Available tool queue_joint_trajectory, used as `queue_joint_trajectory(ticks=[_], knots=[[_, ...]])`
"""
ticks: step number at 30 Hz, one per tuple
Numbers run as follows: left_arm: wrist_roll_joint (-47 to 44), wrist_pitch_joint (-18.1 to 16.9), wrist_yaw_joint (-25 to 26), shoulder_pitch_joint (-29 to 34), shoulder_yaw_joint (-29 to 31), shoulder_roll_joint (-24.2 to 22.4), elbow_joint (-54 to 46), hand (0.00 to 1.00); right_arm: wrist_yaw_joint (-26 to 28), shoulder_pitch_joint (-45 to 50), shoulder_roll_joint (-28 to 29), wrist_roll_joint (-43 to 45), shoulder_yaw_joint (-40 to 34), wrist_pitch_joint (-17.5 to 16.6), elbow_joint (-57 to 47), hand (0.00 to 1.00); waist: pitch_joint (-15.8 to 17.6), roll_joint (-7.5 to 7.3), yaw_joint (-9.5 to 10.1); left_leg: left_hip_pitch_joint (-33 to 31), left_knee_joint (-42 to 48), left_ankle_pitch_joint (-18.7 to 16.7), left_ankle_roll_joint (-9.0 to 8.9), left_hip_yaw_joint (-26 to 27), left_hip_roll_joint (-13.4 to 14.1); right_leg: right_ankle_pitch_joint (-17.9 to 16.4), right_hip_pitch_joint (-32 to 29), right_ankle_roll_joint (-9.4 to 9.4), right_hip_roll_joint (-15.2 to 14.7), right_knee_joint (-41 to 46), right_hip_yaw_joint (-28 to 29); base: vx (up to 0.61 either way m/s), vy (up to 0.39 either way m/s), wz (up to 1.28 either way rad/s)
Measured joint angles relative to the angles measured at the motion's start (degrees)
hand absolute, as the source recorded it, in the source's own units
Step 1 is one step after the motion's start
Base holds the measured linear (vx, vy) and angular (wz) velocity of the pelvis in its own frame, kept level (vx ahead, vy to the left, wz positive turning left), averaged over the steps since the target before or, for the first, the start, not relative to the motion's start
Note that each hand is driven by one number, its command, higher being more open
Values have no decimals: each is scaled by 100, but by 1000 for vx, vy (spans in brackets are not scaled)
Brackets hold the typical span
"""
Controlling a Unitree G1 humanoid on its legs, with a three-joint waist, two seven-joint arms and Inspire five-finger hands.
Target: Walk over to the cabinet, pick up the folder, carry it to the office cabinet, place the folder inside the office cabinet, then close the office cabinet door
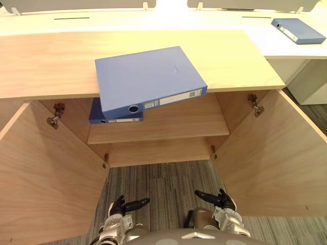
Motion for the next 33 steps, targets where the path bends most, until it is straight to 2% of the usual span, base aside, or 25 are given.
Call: queue_joint_trajectory(ticks=[1, 3, 4, 5, 6, 7, 8, 10, 12, 14, 15, 16, 17, 20, 23, 28, 32, 33], knots=[[2, 1, 0, -27, 31, -153, 113, 100, 11, -42, -203, -18, -26, 46, 167, 100, -98, 306, -6, 63, -242, 53, -154, -234, 160, -7, 135, -68, 163, -113, -133, 338, -159, 37], [5, 0, 1, -18, 96, -378, 126, 100, -29, -28, -387, -18, -47, 47, 275, 100, -181, 525, 53, 139, -499, 223, -243, -240, 277, -36, 193, -115, 314, -305, -210, 305, -157, 12], [6, 6, 1, -59, 254, -450, 125, 100, -35, -20, -423, -18, -113, 110, 307, 100, -141, 593, 27, 238, -528, 354, -325, -250, 339, -71, 423, -171, 352, -443, -335, 261, -167, 21], [8, 5, 0, -61, 264, -481, 100, 100, -48, 3, -422, -21, -142, 140, 339, 100, -132, 579, 9, 253, -432, 397, -335, -259, 380, -80, 564, -187, 355, -522, -410, 249, -215, 60], [10, -5, -20, -70, 267, -512, -26, 100, -55, 74, -392, -20, -145, 176, 386, 100, -45, 444, -20, 87, 352, 423, -349, -293, 531, -97, 1001, -206, 313, -777, -580, 173, -185, 61], [10, -22, -27, -79, 278, -515, -89, 100, -56, 111, -360, -20, -119, 170, 372, 100, -16, 378, -32, -77, 859, 427, -351, -331, 618, -106, 1155, -199, 295, -895, -628, 192, -214, 64], [9, -40, -34, -109, 391, -529, -232, 100, -55, 141, -348, -20, 6, 160, 367, 100, -10, 297, -19, -623, 2000, 387, -347, -400, 898, -111, 1362, -200, 285, -1118, -692, 106, -122, 27], [10, -50, -31, -184, 473, -612, -242, 100, -53, 131, -343, -17, 9, 157, 369, 100, -17, 305, 7, -1087, 2805, 186, -265, -345, 1171, -112, 1524, -202, 309, -1266, -724, 100, -36, 7], [23, -35, -37, -205, 454, -650, -235, 100, -54, 137, -353, -16, -5, 168, 368, 100, -40, 348, 17, -1269, 2569, 41, -169, -195, 1225, -106, 1695, -189, 280, -1370, -679, 111, 124, -13], [104, -35, -33, -206, 445, -650, -229, 100, -58, 137, -344, -14, -7, 168, 360, 100, -49, 354, 27, -1251, 1769, 102, -140, -204, 1140, -109, 1747, -78, 261, -1371, -589, 86, 162, -25], [140, -31, -35, -196, 406, -650, -202, 100, -57, 149, -356, -13, -19, 163, 336, 100, -84, 411, 30, -1233, 1168, 439, -100, -222, 1077, -110, 1719, 2, 286, -1366, -546, 75, 183, -18], [225, -28, -44, -185, 362, -656, -109, 100, -59, 182, -340, -13, -25, 161, 323, 100, -178, 408, 5, -1074, 694, 425, -119, -250, 918, -110, 1670, 143, 277, -1404, -467, 119, 196, -10], [237, -3, -42, -179, 344, -597, -99, 100, -62, 233, -287, -13, -26, 164, 317, 100, -237, 269, -18, -981, 323, 553, -132, -205, 725, -56, 1633, 231, 182, -1535, -437, 118, 185, -1], [246, 10, -45, -124, 333, -531, -73, 100, -62, 317, -251, -17, -34, 167, 325, 100, -275, 220, -33, -653, -147, 671, -75, -68, 440, 81, 1859, 376, 20, -1847, -386, 99, 177, -7], [292, 5, -64, -17, 225, -511, -49, 100, -53, 349, -263, -54, -40, 162, 350, 100, -338, 302, -43, -315, -609, 809, -76, -56, 250, 136, 2096, 447, -44, -2048, -379, 45, 89, -3], [310, 0, -12, 0, 118, -428, -10, 100, -67, 303, -275, -117, -272, 152, 518, 100, -354, 299, -40, -36, -1115, 1067, -96, -174, 156, 177, 2307, 412, 19, -2210, -484, 16, -1, 13], [184, -24, 66, 57, -262, -329, -90, 100, -108, 257, -341, -118, -261, 150, 679, 100, -357, 266, -44, 85, -1313, 1166, -73, -404, 124, 191, 2500, 389, 70, -2325, -614, -20, -37, 24], [104, -43, 127, 194, -398, -320, -385, 100, -145, 259, -347, -118, -245, 149, 686, 100, -347, 248, -50, 98, -1330, 1176, -67, -472, 107, 193, 2539, 387, 67, -2343, -622, -32, -13, 20]])
